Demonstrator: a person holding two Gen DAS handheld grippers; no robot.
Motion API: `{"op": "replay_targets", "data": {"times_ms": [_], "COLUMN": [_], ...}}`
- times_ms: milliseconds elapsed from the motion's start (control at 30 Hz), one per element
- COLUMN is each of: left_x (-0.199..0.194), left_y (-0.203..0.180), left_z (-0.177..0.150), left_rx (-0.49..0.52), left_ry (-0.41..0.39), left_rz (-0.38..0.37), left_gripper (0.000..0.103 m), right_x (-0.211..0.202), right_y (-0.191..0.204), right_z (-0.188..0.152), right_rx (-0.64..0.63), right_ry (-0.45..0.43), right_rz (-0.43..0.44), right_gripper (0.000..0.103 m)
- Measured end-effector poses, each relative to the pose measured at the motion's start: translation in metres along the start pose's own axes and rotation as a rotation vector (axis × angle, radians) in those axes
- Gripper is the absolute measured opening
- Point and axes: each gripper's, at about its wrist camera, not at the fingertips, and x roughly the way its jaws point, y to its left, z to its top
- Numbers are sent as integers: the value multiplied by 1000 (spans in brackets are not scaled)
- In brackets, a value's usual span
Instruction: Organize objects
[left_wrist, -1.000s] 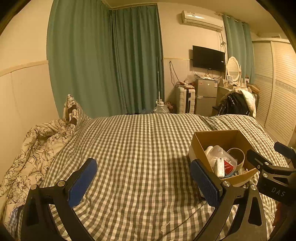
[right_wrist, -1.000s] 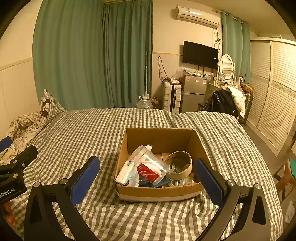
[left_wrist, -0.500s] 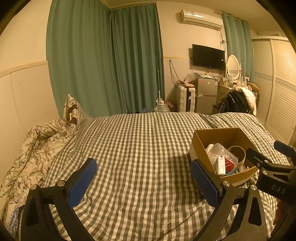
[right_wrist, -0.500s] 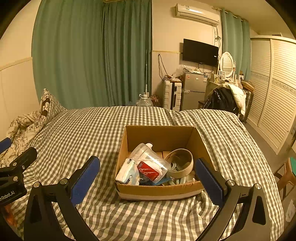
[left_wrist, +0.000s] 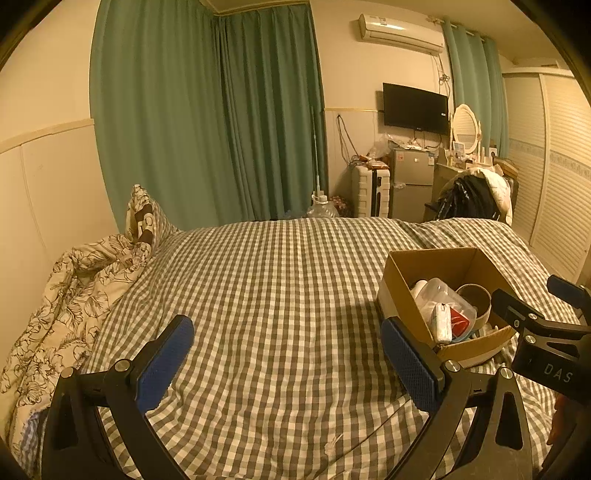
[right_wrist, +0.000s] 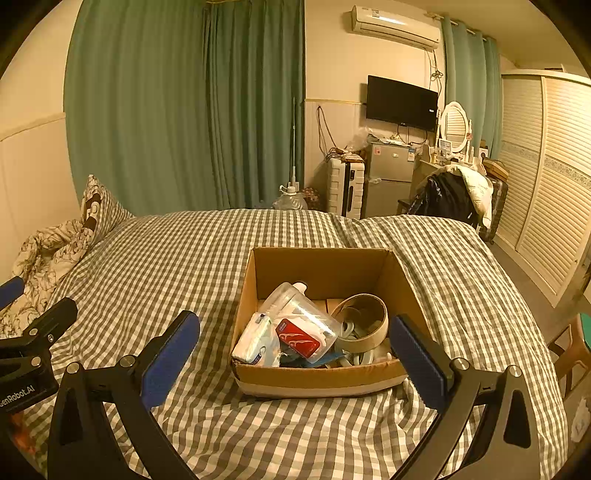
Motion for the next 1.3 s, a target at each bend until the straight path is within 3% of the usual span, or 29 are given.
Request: {"op": "replay_targets", "data": {"times_ms": [533,900,1300], "left_x": [-3,-2,-3], "left_y": [-2,5,2], "left_z": [0,-2,-3], "left_rx": [10,-36,-5], "left_ry": [-16,-7,-13], "left_rz": [10,8,18], "left_gripper": [103,103,103], "right_x": [2,2,3], "right_y": [1,1,2], "right_z": [-1,-1,-2], "right_rx": [2,4,7], "right_ry": [2,4,6], "right_rz": [1,0,0], "right_gripper": [103,103,103]}}
